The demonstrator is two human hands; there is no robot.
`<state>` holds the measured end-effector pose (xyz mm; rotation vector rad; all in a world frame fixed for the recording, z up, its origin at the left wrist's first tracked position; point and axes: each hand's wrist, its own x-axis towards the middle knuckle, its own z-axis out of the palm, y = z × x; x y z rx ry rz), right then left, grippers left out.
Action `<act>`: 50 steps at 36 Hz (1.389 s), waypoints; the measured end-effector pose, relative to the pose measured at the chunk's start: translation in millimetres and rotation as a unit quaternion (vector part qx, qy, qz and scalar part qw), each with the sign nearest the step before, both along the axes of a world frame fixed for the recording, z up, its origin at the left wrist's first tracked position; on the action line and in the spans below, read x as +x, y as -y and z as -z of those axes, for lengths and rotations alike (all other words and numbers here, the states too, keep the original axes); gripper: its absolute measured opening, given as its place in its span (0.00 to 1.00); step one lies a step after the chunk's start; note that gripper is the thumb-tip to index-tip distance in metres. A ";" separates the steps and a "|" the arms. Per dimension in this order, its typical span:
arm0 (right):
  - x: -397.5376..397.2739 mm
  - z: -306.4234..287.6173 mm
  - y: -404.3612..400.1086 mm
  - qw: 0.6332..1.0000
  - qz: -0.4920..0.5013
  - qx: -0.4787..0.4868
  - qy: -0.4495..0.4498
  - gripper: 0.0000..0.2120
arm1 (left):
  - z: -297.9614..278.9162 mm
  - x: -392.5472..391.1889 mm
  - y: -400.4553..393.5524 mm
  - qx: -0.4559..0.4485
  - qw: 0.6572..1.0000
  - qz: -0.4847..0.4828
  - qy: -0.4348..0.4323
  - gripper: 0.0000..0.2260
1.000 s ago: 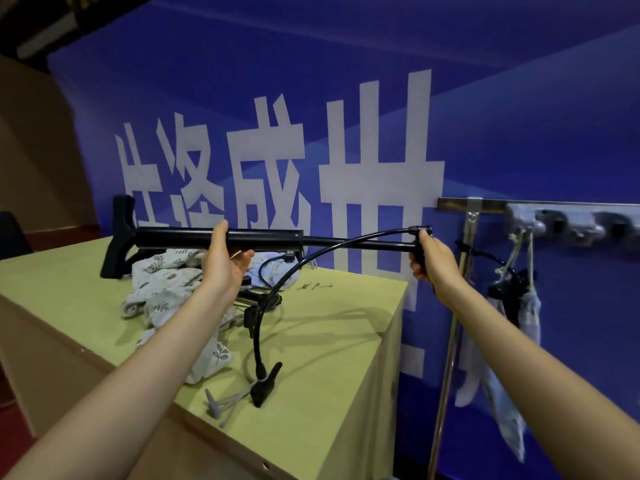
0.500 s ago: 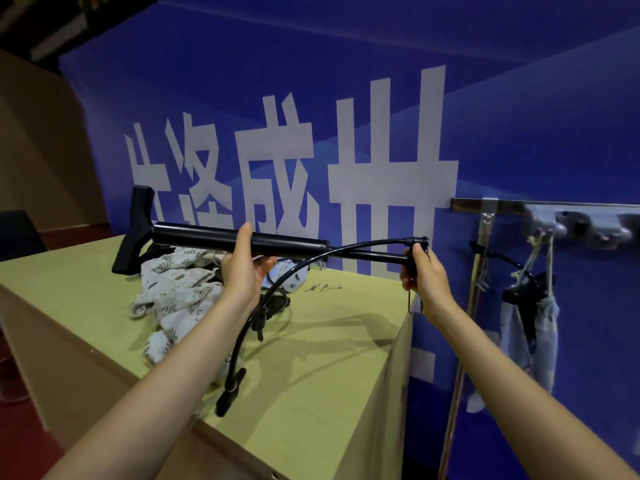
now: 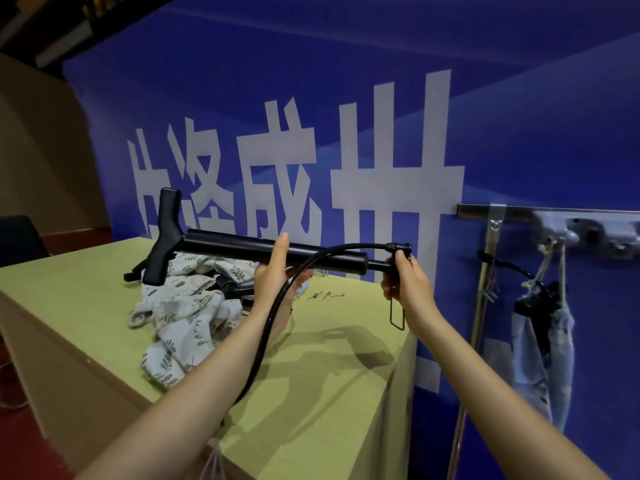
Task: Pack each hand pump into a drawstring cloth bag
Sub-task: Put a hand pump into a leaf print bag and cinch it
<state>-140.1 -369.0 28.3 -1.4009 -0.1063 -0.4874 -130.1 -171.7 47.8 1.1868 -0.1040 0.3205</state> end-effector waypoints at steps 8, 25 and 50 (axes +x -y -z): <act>-3.6 6.1 -21.1 0.999 -0.040 -0.013 0.006 0.14 | 3.9 -7.5 15.1 -0.034 0.999 0.018 0.015 0.15; -25.9 -6.6 -20.8 0.754 0.101 -0.514 0.397 0.20 | -14.5 -3.1 12.1 0.163 0.985 0.042 -0.033 0.27; -21.7 -44.1 -40.0 0.977 -0.143 0.156 0.029 0.10 | -11.7 -30.1 21.1 -0.142 0.967 0.199 -0.074 0.12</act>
